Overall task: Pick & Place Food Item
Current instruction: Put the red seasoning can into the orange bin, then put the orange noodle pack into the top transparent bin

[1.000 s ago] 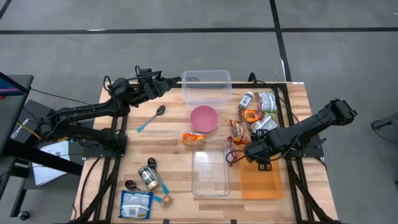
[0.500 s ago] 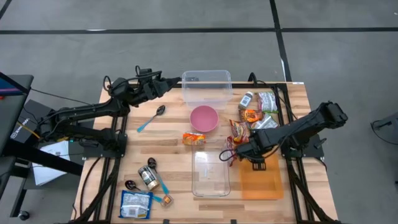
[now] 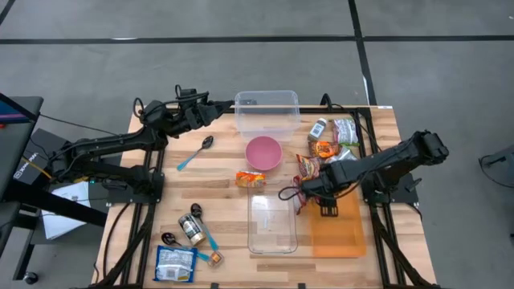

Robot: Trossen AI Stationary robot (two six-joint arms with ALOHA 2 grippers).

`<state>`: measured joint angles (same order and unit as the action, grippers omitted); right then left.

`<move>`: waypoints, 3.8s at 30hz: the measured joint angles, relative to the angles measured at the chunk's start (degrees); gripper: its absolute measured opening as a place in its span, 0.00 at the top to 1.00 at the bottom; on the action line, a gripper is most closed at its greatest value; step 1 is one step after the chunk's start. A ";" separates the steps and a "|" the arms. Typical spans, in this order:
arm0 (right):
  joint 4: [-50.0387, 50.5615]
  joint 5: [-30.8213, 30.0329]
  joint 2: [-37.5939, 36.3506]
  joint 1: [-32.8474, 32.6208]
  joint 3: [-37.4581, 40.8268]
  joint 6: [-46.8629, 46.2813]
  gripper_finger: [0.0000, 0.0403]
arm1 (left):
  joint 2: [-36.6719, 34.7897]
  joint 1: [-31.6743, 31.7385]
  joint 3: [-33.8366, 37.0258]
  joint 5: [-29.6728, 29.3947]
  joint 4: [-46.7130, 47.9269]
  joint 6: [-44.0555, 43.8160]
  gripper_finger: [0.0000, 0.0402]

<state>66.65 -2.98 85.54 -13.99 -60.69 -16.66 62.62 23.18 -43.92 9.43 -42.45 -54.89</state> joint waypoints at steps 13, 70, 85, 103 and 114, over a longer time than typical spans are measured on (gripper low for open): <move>-0.72 0.02 2.97 0.77 0.00 2.97 0.48 | 0.00 0.02 0.00 -0.04 0.01 0.02 0.37; -1.28 -0.02 -11.35 1.41 -0.20 -6.02 0.39 | 0.01 0.04 0.00 0.55 0.01 2.81 0.37; -15.35 -17.76 -33.73 -3.57 -0.24 -26.78 0.39 | -0.01 0.04 0.01 3.71 1.47 20.65 0.37; -25.79 -35.01 -36.92 -6.19 -0.23 -23.30 0.39 | -0.01 -1.38 0.02 7.02 1.70 23.08 0.37; -26.47 -35.01 -36.92 -6.19 -0.22 -22.14 0.39 | -1.21 -5.60 0.02 8.57 27.73 28.44 0.37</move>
<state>40.18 -38.00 48.62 -20.18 -60.90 -38.81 61.41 17.58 -43.90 18.00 -14.72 -26.45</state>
